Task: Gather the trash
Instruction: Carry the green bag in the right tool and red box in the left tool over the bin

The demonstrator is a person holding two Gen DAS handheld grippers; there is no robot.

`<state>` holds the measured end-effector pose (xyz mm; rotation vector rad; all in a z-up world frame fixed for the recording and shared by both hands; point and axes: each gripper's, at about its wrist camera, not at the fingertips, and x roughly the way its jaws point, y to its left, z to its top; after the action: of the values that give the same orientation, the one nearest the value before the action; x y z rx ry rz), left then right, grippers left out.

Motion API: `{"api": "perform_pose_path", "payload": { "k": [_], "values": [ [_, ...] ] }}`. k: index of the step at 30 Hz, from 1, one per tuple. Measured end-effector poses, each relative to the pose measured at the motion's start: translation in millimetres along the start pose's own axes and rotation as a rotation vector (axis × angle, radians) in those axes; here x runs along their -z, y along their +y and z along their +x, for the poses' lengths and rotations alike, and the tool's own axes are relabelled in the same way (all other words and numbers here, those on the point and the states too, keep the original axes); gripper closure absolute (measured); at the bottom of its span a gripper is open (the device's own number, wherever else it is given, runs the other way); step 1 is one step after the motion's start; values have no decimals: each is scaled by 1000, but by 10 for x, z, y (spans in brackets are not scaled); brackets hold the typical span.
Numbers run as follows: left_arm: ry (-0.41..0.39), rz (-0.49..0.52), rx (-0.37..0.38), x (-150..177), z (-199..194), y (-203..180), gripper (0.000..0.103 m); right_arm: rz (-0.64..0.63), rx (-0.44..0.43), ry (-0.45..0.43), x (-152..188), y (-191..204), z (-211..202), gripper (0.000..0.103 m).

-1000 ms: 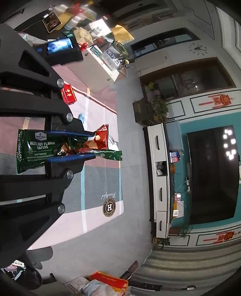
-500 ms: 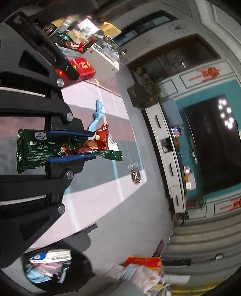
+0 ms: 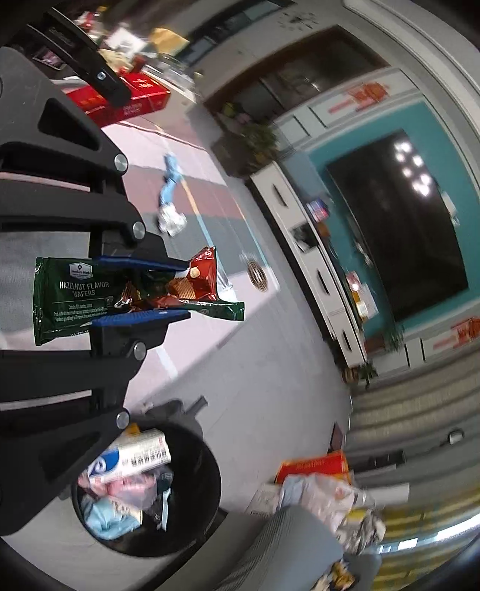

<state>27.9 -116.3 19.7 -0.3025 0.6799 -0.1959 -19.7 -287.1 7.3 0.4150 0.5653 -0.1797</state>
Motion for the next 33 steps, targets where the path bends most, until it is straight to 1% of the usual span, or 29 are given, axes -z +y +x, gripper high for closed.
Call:
{"api": "perform_pose_path", "payload": {
  "k": [4,8,10,12,14,22,28,31,33],
  "values": [
    [22,49,54,53,73,-262,40,66,36,-44,-50,-325,-148,81],
    [28,94,110,107,141,-527,40,95,129,-97,-67,-565,-293,79],
    [27,101,135,138,167,-636,40,115,141,-109,-72,-661,-331,79],
    [46,111,172,173,228,-766,40,132,157,-124,-67,-755,-368,79],
    [63,136,191,218,279,-908,40,148,181,-133,-61,-847,-394,79],
    [125,210,264,410,525,-1338,40,250,224,-141,-2,-1245,-420,79],
    [184,228,305,545,724,-1536,40,316,279,-141,80,-1504,-416,76],
    [213,237,319,613,821,-1614,40,333,270,-134,112,-1579,-404,74],
    [241,244,335,666,895,-1666,40,341,288,-129,128,-1624,-384,74]
  ]
}}
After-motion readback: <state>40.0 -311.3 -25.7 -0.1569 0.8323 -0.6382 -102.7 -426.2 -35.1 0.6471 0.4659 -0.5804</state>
